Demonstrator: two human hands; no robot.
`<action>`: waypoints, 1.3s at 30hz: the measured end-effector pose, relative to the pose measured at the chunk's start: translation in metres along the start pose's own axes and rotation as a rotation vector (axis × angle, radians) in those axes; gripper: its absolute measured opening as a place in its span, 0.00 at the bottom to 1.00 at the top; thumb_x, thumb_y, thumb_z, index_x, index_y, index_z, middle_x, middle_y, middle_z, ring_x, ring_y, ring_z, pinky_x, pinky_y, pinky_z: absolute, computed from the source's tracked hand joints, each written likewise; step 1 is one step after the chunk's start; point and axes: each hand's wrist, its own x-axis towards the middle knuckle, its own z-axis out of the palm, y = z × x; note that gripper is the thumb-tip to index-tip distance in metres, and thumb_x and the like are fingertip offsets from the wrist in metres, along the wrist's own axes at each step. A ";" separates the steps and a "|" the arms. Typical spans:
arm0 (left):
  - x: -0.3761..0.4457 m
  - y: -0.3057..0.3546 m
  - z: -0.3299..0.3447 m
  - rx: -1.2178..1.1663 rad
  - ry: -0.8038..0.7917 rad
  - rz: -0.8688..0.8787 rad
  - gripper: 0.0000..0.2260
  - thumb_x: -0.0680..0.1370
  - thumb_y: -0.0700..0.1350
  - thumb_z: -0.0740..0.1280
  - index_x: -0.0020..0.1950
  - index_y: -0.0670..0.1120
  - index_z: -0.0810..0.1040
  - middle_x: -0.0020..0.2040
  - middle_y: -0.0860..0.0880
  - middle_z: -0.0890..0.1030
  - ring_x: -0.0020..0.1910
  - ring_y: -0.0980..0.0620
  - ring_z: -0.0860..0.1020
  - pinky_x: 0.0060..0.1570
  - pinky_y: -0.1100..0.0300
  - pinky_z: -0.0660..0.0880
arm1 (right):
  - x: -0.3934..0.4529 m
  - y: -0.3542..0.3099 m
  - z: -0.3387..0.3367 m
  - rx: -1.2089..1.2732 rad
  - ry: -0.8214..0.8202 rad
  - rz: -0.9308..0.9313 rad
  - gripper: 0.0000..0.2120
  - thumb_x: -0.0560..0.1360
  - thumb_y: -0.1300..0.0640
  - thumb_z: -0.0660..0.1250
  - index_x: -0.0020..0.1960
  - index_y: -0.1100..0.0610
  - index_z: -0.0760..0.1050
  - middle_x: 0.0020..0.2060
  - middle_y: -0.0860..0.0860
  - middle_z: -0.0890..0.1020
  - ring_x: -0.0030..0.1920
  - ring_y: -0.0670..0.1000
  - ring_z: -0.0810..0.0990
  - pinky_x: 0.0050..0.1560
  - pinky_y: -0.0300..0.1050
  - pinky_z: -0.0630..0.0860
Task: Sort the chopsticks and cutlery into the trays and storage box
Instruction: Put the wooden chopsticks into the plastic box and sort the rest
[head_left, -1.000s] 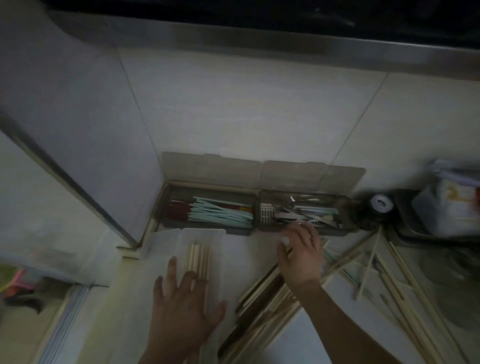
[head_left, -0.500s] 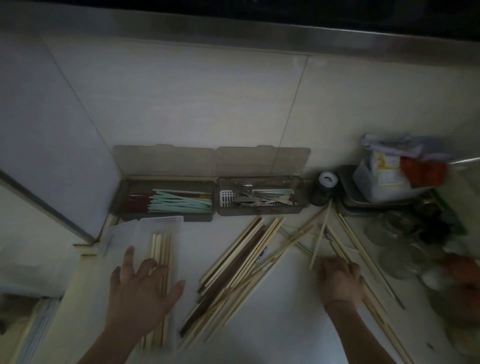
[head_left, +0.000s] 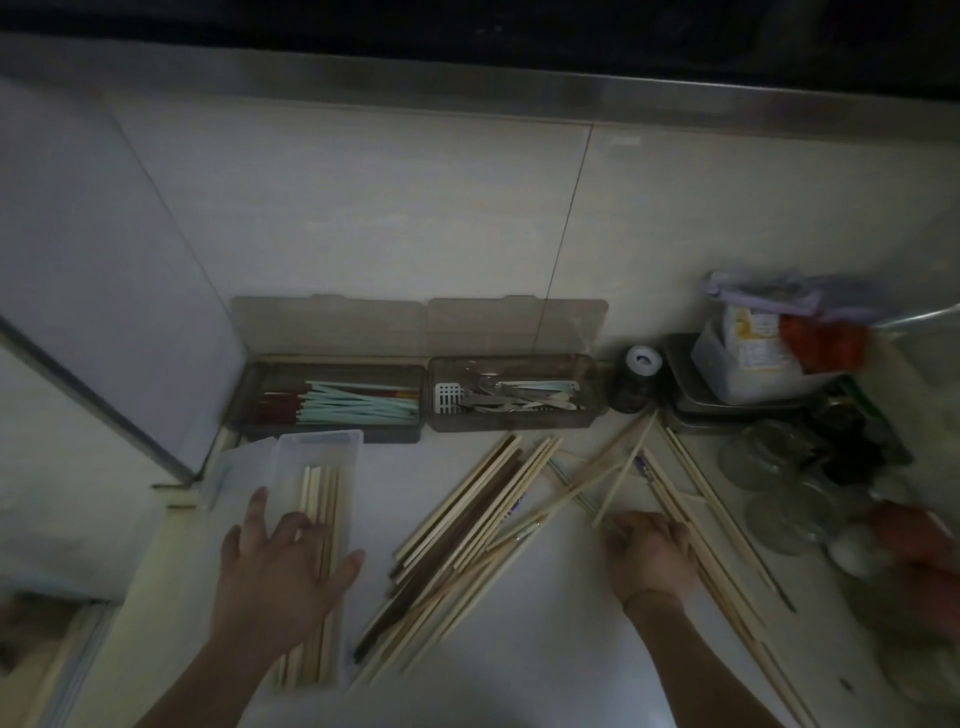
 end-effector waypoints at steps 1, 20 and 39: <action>0.000 0.000 0.000 0.000 0.001 -0.001 0.28 0.71 0.70 0.55 0.47 0.52 0.85 0.52 0.49 0.83 0.70 0.34 0.64 0.57 0.34 0.70 | -0.002 0.004 0.000 -0.001 0.002 0.003 0.12 0.73 0.44 0.65 0.55 0.45 0.79 0.57 0.48 0.78 0.59 0.56 0.68 0.54 0.48 0.67; 0.001 0.000 0.004 0.008 -0.015 -0.033 0.28 0.70 0.71 0.55 0.47 0.54 0.85 0.52 0.50 0.83 0.71 0.35 0.63 0.59 0.35 0.70 | -0.044 0.065 -0.035 0.899 0.306 0.189 0.07 0.69 0.59 0.74 0.36 0.50 0.78 0.38 0.43 0.81 0.47 0.57 0.79 0.43 0.28 0.70; 0.002 0.000 -0.005 -0.024 -0.039 -0.012 0.27 0.69 0.71 0.59 0.45 0.51 0.85 0.51 0.50 0.82 0.70 0.34 0.66 0.57 0.35 0.71 | -0.012 -0.194 -0.026 0.193 0.076 -0.946 0.32 0.65 0.69 0.57 0.65 0.48 0.69 0.53 0.50 0.81 0.46 0.55 0.82 0.36 0.44 0.78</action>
